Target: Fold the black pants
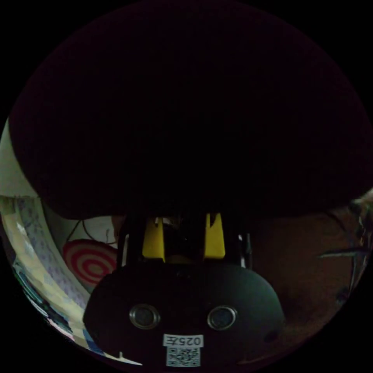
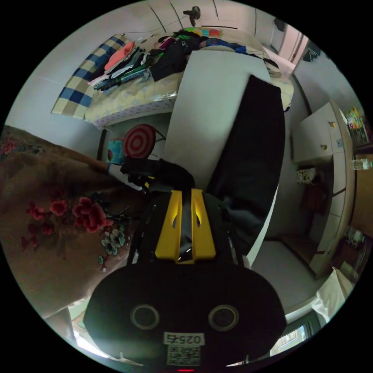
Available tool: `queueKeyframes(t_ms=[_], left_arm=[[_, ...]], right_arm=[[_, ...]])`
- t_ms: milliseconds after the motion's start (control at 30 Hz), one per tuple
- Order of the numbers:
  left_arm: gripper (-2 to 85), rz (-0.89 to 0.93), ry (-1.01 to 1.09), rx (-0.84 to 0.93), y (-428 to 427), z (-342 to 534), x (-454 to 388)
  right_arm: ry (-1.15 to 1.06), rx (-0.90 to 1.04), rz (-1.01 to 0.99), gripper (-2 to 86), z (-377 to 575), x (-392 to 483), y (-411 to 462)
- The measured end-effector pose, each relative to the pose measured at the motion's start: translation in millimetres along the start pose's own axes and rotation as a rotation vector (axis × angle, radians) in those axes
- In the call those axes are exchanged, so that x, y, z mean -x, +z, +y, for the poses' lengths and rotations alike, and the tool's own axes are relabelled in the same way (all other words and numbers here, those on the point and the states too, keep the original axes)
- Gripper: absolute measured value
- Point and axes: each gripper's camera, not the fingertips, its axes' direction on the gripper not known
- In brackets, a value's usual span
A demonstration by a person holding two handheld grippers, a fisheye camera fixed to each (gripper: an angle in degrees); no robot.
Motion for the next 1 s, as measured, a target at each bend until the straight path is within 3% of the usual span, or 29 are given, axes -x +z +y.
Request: queueKeyframes(t_ms=[67,333,500,633,867,1000], left_arm=[[14.4,0.071,0.012,-0.02,-10,-2,-7],[13.3,0.039,0.015,-0.051,-20,-19,-34],[2.6,-0.036,-0.017,-0.017,13,-47,-42],[-0.4,-0.108,-0.121,-0.071,-1,-46,-34],[-0.9,-0.195,-0.48,-0.278,-111,18,0],[-0.9,-0.395,-0.658,-0.435,-214,54,-15]], right_arm=[[0.017,-0.006,-0.012,4.1,4,-6,2],[0.065,-0.02,-0.027,2.5,32,-20,9],[0.068,-0.023,-0.053,1.7,52,-19,20],[0.063,-0.035,-0.041,1.5,69,-14,25],[0.089,-0.124,-0.102,1.2,107,-16,41],[0.059,-0.185,-0.189,1.3,111,-2,63]])
